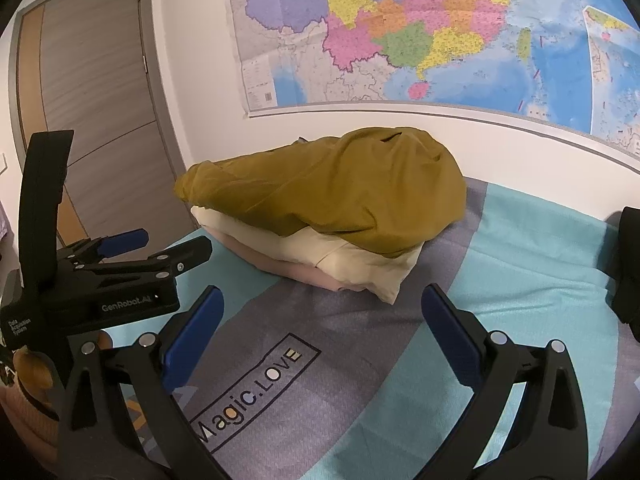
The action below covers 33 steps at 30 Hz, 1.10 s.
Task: Fold large clothes
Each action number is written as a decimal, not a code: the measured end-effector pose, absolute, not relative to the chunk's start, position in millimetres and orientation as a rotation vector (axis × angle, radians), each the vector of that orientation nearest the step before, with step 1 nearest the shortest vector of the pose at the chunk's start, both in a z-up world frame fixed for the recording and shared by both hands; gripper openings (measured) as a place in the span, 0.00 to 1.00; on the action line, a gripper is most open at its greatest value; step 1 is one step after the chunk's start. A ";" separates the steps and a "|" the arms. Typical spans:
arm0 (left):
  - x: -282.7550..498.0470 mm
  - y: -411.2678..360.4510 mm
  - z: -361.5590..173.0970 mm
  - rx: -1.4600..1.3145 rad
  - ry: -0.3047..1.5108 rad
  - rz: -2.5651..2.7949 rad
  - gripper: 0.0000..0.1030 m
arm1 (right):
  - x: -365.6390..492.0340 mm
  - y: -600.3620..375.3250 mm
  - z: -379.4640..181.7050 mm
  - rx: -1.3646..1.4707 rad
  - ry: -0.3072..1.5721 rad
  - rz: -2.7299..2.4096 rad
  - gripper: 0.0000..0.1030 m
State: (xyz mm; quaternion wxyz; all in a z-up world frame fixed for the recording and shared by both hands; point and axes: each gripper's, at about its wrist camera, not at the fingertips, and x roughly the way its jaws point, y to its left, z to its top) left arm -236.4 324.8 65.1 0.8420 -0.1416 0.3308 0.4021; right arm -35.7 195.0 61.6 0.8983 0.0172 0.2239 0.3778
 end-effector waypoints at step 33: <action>-236.8 318.9 64.7 -0.299 0.701 0.849 0.93 | -37.8 193.0 57.8 0.047 0.478 0.779 0.95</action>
